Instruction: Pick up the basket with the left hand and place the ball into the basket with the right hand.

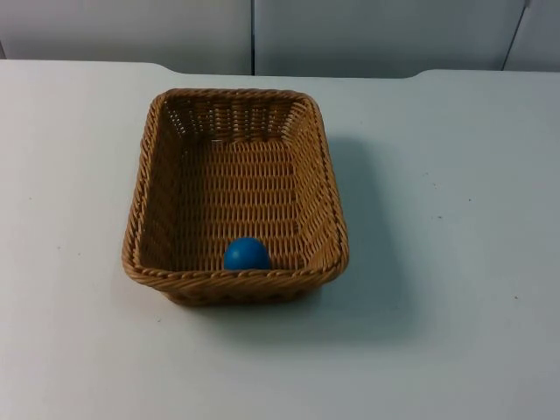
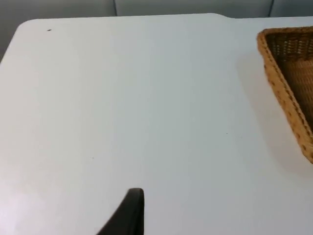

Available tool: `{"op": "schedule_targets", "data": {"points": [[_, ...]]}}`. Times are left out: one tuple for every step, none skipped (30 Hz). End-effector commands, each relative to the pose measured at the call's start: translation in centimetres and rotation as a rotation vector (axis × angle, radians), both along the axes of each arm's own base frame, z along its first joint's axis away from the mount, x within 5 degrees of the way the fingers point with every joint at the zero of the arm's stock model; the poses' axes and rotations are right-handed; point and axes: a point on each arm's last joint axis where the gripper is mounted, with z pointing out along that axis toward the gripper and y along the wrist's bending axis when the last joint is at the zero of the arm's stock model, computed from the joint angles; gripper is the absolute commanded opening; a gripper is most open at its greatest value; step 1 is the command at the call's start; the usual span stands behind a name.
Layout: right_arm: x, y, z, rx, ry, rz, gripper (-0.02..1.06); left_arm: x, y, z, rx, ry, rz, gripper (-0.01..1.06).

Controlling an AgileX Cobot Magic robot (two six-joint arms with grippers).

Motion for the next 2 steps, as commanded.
{"op": "schedule_targets", "data": {"points": [[0.09,0.06,-0.15,-0.002,-0.005,-0.017,1.05,-0.05,-0.02,-0.02,0.001,-0.006,0.030,1.05],[0.09,0.06,-0.15,-0.002,-0.005,-0.029,1.05,-0.05,-0.02,-0.02,0.001,-0.006,0.039,1.05]]}}
